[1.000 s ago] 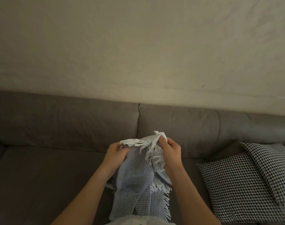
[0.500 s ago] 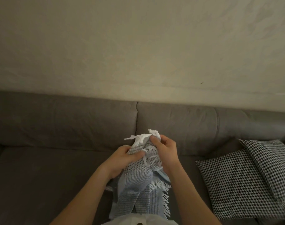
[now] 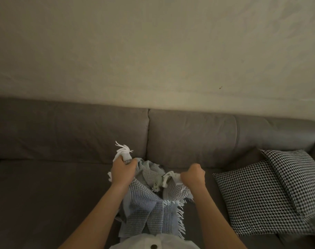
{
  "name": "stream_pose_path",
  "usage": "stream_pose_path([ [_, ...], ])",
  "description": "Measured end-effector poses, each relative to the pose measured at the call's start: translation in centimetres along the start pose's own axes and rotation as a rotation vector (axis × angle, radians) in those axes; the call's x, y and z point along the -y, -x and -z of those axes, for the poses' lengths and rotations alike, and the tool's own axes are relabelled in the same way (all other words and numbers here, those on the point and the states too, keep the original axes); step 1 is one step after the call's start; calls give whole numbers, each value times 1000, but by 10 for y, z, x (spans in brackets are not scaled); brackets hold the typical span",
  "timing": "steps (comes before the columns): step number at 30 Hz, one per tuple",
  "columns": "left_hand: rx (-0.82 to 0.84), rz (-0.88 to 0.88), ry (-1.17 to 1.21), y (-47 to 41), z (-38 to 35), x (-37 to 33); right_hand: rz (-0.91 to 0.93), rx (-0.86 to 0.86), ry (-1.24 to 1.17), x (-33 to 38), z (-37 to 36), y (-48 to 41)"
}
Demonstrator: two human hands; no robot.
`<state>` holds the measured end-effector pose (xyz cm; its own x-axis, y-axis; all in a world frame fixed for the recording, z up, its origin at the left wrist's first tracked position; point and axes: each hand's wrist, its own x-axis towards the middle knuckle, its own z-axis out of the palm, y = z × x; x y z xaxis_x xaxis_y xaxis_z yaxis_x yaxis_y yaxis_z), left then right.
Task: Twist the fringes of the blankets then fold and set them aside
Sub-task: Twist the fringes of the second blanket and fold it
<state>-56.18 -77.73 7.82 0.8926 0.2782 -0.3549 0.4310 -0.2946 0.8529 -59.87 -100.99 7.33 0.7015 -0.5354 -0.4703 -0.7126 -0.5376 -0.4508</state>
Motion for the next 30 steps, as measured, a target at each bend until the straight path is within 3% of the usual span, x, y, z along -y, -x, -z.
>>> stream_pose_path([
  [6,9,-70,-10,4,-5,6,29,129,205,-12,11,6],
  [11,39,7,14,4,-6,16,191,24,152,-15,3,2],
  [14,8,-22,76,9,-5,16,373,32,-199,-6,4,2],
  [16,-30,-63,110,16,-3,11,387,132,-575,6,8,13],
  [19,-54,-178,97,22,-3,4,166,332,-1222,19,11,21],
  [21,-82,-258,9,19,-6,3,-10,373,-1391,25,14,24],
  [25,16,-387,-41,25,-14,5,-84,371,-1282,41,17,34],
  [30,126,-513,-169,37,-25,7,246,371,-829,56,9,48],
])
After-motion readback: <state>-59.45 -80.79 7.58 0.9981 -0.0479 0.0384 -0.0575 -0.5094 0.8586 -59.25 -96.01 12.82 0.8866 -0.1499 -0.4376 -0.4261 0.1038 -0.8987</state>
